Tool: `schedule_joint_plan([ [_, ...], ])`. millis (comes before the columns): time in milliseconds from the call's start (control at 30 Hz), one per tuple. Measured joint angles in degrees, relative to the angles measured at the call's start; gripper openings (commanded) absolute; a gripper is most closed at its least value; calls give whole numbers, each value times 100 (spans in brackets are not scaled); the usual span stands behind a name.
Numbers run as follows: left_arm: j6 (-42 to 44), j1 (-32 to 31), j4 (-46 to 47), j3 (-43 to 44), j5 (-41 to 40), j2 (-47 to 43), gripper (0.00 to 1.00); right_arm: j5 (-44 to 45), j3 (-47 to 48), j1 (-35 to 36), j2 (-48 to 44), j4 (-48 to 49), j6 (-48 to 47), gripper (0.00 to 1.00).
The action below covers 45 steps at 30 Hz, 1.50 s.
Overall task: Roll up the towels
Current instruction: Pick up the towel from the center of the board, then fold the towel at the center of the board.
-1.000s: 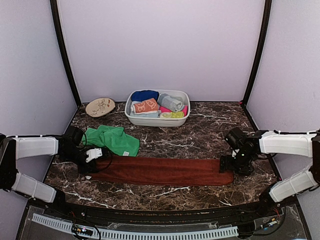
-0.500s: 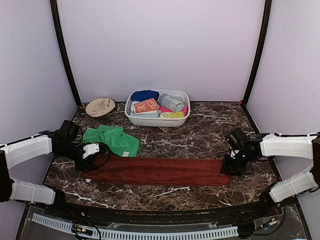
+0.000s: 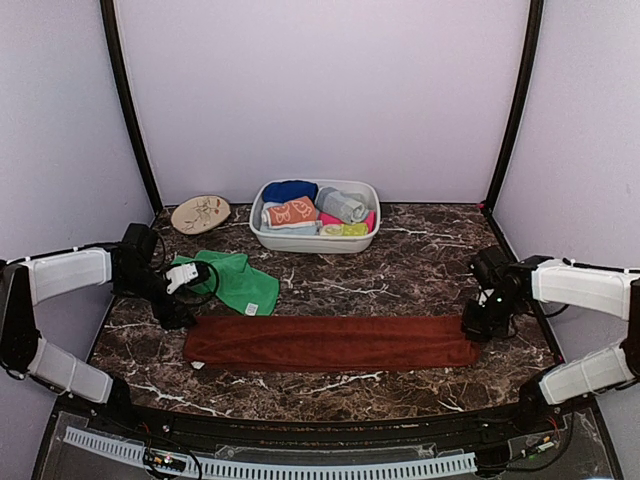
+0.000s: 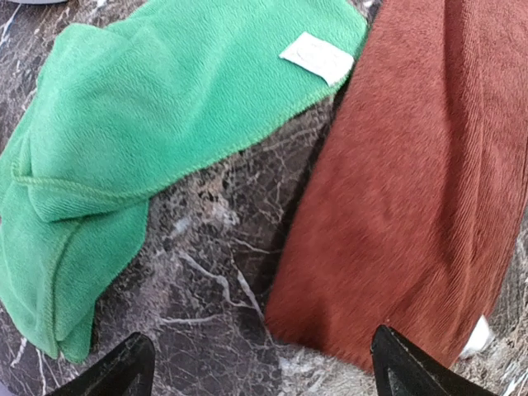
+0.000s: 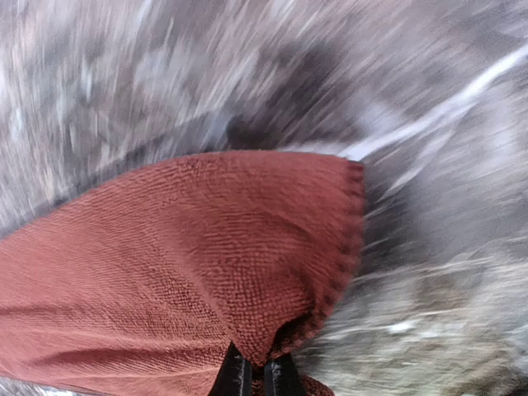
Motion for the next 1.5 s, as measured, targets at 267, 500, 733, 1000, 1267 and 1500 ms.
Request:
schedule_joint_plan([
  [267,-304,173,66,168,57,-706,99,656,1051,-1095,-269,-752,-654,0],
  [500,-415,444,20,328,92,-822,96,780,2004,-404,267,-1283,-1058,0],
  [733,-487,446,-170,431,120,-431,93,291,3373,1674,1375,-1410,-1058,0],
  [1000,-603,474,-170,564,-63,-313,91,-426,5222,3032,3462,-1276,-1051,0],
  [1267,-660,538,-170,564,-160,-310,90,-892,7064,3495,5040,-1366,-1178,0],
  [1500,-656,549,-151,518,-195,-313,90,-1169,7740,3705,5386,-1517,-1248,0],
])
